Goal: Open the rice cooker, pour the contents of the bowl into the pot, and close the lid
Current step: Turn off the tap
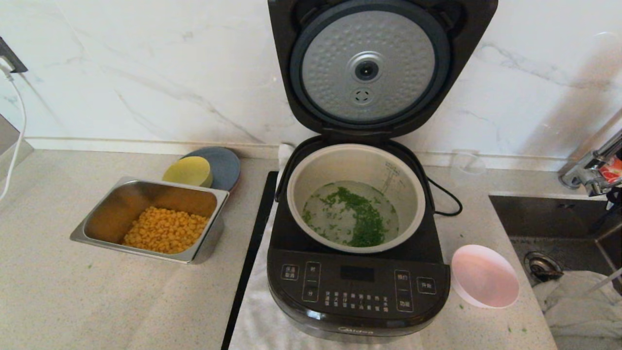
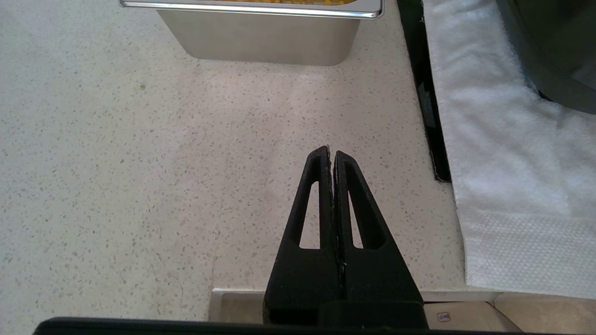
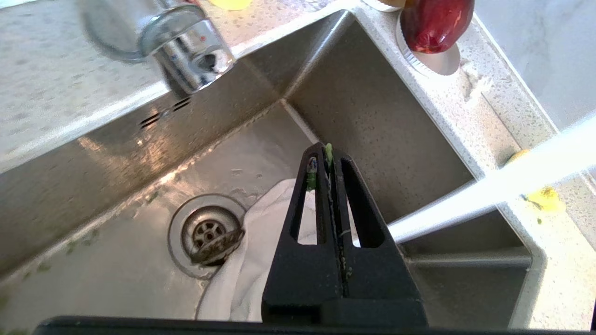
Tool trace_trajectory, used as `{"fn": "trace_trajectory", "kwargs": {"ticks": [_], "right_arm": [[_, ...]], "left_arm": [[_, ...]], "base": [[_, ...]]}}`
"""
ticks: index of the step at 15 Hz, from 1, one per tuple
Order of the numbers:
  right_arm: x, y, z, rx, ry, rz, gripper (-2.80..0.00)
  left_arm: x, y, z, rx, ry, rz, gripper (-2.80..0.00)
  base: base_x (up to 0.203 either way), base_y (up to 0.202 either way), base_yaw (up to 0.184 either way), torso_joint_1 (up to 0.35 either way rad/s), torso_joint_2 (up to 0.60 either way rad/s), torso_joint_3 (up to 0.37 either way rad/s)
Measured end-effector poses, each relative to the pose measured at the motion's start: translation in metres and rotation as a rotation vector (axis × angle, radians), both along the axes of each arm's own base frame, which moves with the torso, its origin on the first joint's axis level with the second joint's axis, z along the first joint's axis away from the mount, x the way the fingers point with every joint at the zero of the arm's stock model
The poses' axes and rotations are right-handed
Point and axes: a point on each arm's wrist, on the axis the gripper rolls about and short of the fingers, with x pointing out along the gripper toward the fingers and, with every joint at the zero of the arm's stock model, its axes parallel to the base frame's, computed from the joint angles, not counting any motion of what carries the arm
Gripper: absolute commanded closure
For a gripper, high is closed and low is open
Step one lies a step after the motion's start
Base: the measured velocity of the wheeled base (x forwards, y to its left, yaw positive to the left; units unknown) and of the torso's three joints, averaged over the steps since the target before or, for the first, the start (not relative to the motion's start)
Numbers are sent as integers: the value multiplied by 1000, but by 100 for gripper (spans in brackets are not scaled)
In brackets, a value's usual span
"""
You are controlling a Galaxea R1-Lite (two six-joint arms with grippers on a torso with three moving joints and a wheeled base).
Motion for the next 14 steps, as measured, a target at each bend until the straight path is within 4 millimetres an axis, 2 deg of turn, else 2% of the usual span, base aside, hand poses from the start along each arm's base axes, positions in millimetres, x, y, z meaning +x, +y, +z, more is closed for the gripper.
{"fn": "trace_trajectory", "kwargs": {"ticks": [7,14], "right_arm": [[25,-8,-6,-44,-22,-26,0],[47,0,-2,-70,-51,-22,0]], "left_arm": [[0,0,0,0,0,-1,0],[0,0,0,0,0,0,0]], "base": [[0,0,0,0,0,0],[0,0,0,0,0,0]]}}
